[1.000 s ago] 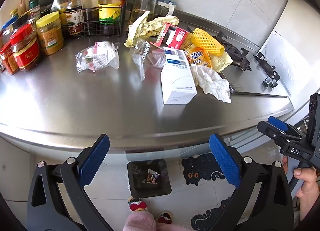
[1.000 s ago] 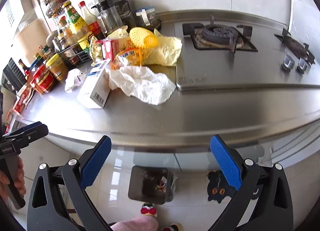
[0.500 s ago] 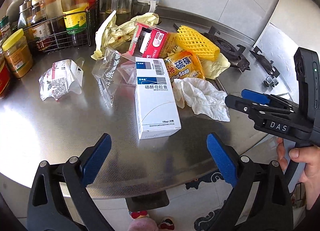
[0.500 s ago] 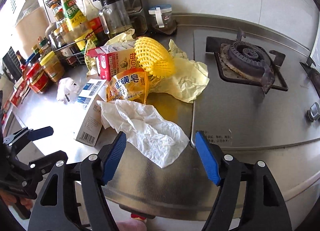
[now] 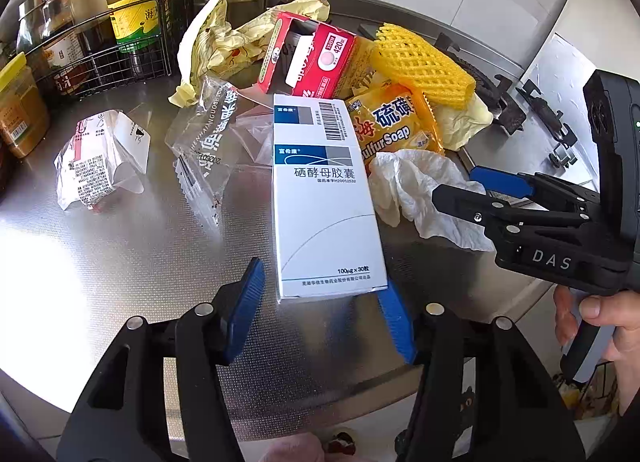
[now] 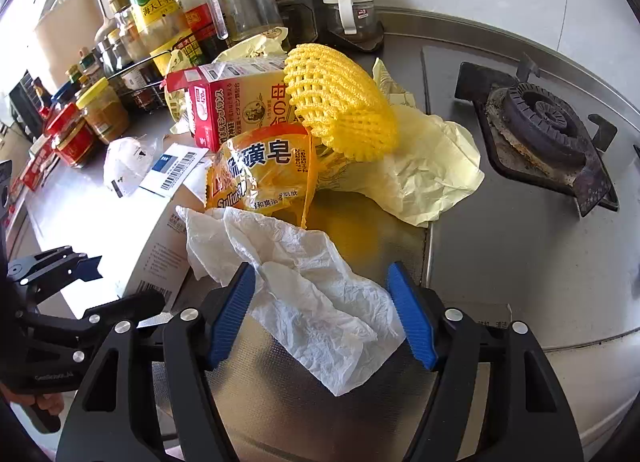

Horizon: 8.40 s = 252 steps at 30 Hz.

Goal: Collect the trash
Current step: 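Grasp the white medicine box with the left tool while the right tool grasps the tissue, then lower box and tissue over the bin and open both tools, then raise both tools back to the counter trash, then grasp the clear snack bag with the left tool while the right tool grasps the yellow soap packet, then carry bag and soap packet over the bin and open both tools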

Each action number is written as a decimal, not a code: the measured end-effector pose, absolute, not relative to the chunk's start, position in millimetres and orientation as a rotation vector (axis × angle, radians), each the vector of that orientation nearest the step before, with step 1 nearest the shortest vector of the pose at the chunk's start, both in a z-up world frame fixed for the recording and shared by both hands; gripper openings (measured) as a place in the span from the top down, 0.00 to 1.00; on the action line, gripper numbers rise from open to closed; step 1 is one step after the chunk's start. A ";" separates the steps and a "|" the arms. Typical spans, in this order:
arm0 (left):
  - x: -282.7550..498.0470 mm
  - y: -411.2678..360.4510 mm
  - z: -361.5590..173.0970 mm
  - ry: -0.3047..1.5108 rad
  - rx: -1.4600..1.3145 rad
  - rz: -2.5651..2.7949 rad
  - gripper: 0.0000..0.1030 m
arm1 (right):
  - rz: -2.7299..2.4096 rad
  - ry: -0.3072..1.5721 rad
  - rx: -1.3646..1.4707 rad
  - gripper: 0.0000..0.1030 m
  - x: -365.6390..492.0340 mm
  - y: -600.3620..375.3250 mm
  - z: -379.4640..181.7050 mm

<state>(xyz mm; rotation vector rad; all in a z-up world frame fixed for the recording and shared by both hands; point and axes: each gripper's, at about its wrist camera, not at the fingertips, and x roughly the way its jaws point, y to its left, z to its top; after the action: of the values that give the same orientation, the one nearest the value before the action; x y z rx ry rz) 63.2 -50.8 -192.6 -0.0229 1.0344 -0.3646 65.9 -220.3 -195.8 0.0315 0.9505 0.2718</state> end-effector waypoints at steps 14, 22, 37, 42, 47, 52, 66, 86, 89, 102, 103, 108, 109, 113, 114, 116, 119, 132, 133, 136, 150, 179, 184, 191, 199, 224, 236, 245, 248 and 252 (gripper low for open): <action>38.5 -36.6 -174.0 0.971 -0.009 -0.349 0.59 | 0.302 0.932 0.038 0.95 37.2 -218.3 -188.3; 1.8 -30.7 -151.0 0.927 -0.019 -0.324 0.59 | 0.311 0.889 0.050 0.95 4.2 -221.5 -166.4; -94.0 -10.5 -138.0 0.910 -0.035 -0.282 0.59 | 0.365 0.883 0.065 0.95 -81.7 -205.6 -166.5; -126.2 -1.7 -155.3 0.955 -0.048 -0.268 0.59 | 0.378 0.931 0.075 0.95 -109.9 -195.3 -189.4; -146.0 9.5 -196.6 1.047 -0.078 -0.255 0.59 | 0.370 1.034 0.083 0.95 -124.2 -184.8 -236.0; -148.7 14.2 -249.6 1.146 -0.081 -0.253 0.59 | 0.304 1.133 0.072 0.95 -122.7 -174.5 -288.8; -120.7 -0.9 -384.2 1.343 -0.082 -0.306 0.59 | 0.227 1.367 0.251 0.95 -79.7 -159.6 -410.8; -83.5 0.2 -465.3 1.482 -0.094 -0.331 0.57 | 0.133 1.507 0.372 0.91 -35.0 -143.1 -490.3; -81.8 -0.3 -464.5 1.483 -0.101 -0.331 0.57 | 0.119 1.505 0.379 0.77 -34.2 -143.0 -489.2; -90.6 -9.3 -430.0 1.419 -0.086 -0.340 0.10 | 0.091 1.439 0.412 0.03 -44.1 -155.1 -456.1; -92.4 -8.5 -424.2 1.413 -0.085 -0.338 0.08 | 0.089 1.434 0.413 0.03 -46.4 -157.9 -451.3; -97.5 -2.5 -383.4 1.366 -0.092 -0.321 0.08 | 0.090 1.387 0.405 0.03 -59.7 -171.3 -407.6; -99.0 0.8 -375.4 1.354 -0.094 -0.319 0.08 | 0.094 1.373 0.402 0.03 -62.5 -173.3 -396.3; -102.6 5.7 -342.5 1.308 -0.106 -0.321 0.08 | 0.106 1.306 0.403 0.03 -73.2 -181.2 -349.9; -103.5 6.4 -332.9 1.293 -0.105 -0.324 0.08 | 0.110 1.288 0.411 0.03 -75.9 -182.7 -337.6; -105.1 7.5 -314.9 1.262 -0.107 -0.331 0.08 | 0.118 1.250 0.410 0.03 -79.7 -185.7 -313.6; -105.1 11.4 -286.8 1.215 -0.112 -0.337 0.08 | 0.126 1.187 0.382 0.03 -83.8 -186.4 -278.1; -80.1 26.6 -175.9 0.988 -0.076 -0.336 0.08 | 0.141 1.008 0.360 0.03 -59.8 -197.3 -183.5; -75.3 27.9 -170.7 0.974 -0.067 -0.333 0.08 | 0.138 0.998 0.360 0.03 -55.6 -197.4 -179.3; -58.2 32.0 -161.8 0.945 -0.053 -0.323 0.08 | 0.126 0.977 0.372 0.03 -41.8 -199.5 -171.3; 38.1 75.4 -142.0 0.876 -0.066 -0.262 0.21 | 0.092 0.933 0.411 0.05 43.8 -206.2 -162.9; 159.0 90.6 -189.7 0.972 -0.074 -0.279 0.35 | 0.094 1.014 0.403 0.54 98.1 -191.3 -198.9; 158.1 88.6 -193.7 0.981 -0.079 -0.309 0.66 | 0.115 1.014 0.389 0.72 93.1 -189.7 -197.5; 150.8 84.2 -193.2 0.984 -0.083 -0.320 0.94 | 0.151 0.981 0.402 0.75 76.2 -188.3 -190.0; 119.7 75.4 -169.9 0.930 -0.064 -0.309 1.00 | 0.203 0.936 0.412 0.76 53.4 -191.6 -170.1; -91.6 51.1 -157.0 0.898 -0.085 -0.270 1.00 | 0.377 1.009 0.387 0.76 -101.0 -180.0 -195.8; -139.3 28.9 -228.2 1.043 -0.108 -0.284 1.00 | 0.340 1.142 0.399 0.76 -132.5 -192.3 -265.1; -139.5 6.1 -313.5 1.196 -0.115 -0.293 1.00 | 0.275 1.261 0.378 0.76 -112.7 -191.4 -345.7; -132.9 -1.3 -341.7 1.240 -0.110 -0.296 1.00 | 0.251 1.292 0.371 0.76 -99.7 -187.4 -370.5; -122.8 -7.4 -373.0 1.288 -0.109 -0.296 1.00 | 0.234 1.331 0.363 0.76 -86.4 -183.3 -399.7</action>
<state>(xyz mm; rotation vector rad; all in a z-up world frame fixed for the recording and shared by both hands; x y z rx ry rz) -122.8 -7.4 -373.0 -0.1090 1.2875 -0.2963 -86.4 -183.3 -399.7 0.3625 1.3313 0.2335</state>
